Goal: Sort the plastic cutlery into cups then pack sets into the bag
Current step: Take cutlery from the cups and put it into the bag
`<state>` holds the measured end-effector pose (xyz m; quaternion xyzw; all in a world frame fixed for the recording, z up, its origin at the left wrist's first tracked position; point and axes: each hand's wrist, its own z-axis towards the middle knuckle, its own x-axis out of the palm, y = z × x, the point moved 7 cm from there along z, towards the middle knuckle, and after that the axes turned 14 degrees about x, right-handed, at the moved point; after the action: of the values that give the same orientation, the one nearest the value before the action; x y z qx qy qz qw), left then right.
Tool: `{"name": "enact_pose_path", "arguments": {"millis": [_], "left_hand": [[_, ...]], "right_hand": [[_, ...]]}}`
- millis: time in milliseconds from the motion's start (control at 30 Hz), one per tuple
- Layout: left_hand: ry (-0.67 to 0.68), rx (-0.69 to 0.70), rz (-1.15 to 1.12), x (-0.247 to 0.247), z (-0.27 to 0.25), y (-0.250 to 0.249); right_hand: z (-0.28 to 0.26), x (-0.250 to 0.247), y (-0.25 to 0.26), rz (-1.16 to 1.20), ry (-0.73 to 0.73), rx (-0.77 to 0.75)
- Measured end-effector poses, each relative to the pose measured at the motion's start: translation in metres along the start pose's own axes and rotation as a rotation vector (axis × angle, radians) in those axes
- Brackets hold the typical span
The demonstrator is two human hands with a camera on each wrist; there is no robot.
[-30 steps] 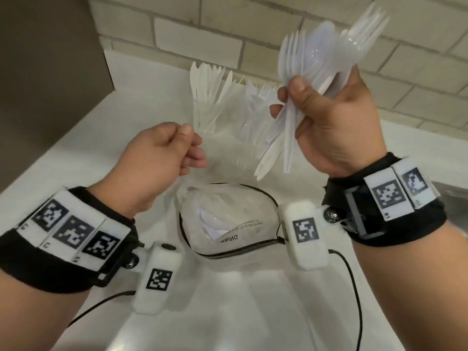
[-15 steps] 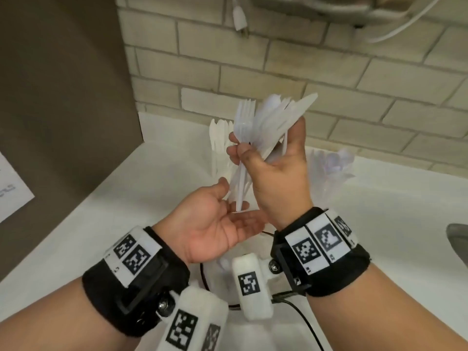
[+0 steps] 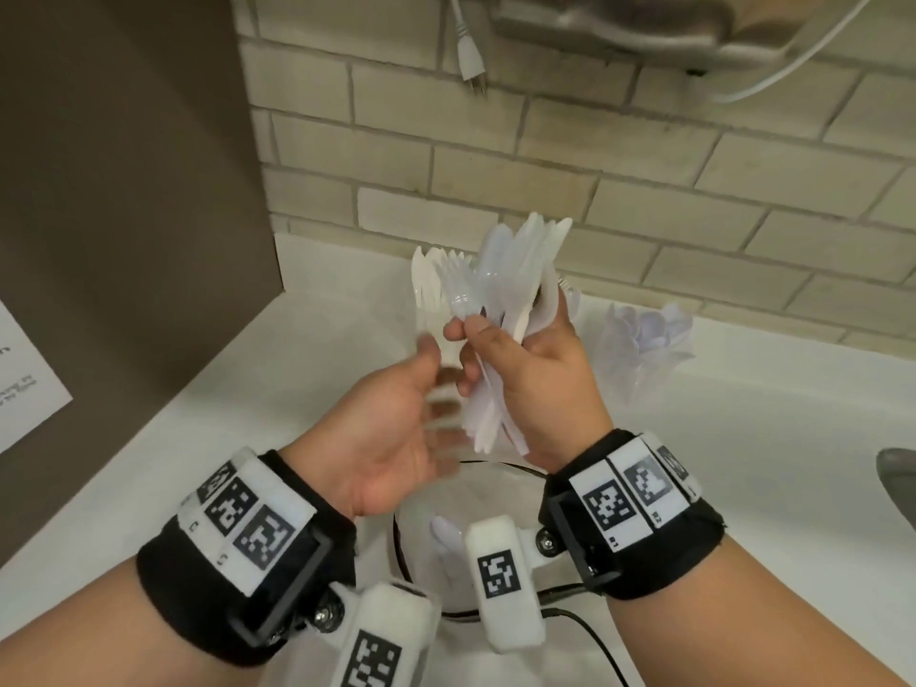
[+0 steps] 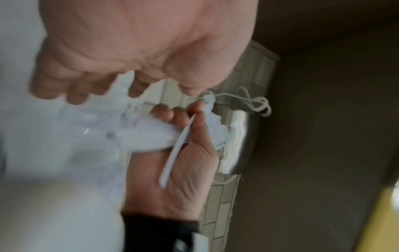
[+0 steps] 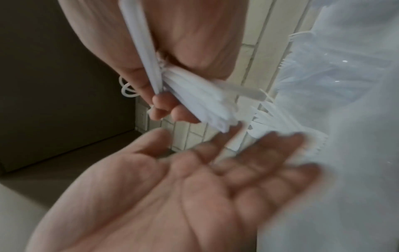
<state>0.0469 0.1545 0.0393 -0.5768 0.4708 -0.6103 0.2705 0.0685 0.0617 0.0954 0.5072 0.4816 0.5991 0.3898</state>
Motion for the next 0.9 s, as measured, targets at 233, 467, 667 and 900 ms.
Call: {"name": "enact_pose_path", "arguments": {"millis": [233,467,667,900], "left_hand": [[0.033,0.568,0.253,0.011,0.008,-0.064],[-0.103,0.652,0.392,0.005,0.017,-0.054],[-0.169,0.784,0.221,0.005,0.013,-0.062],[0.113,0.366,0.217,0.007,0.014,-0.019]], "right_hand": [[-0.009,0.017,-0.042,-0.114,0.277,0.231],[-0.013,0.02,-0.048,-0.328,0.302,0.376],[-0.015,0.008,-0.059,-0.525,0.16,0.491],[-0.012,0.016,-0.041,-0.586,0.154,0.347]]}}
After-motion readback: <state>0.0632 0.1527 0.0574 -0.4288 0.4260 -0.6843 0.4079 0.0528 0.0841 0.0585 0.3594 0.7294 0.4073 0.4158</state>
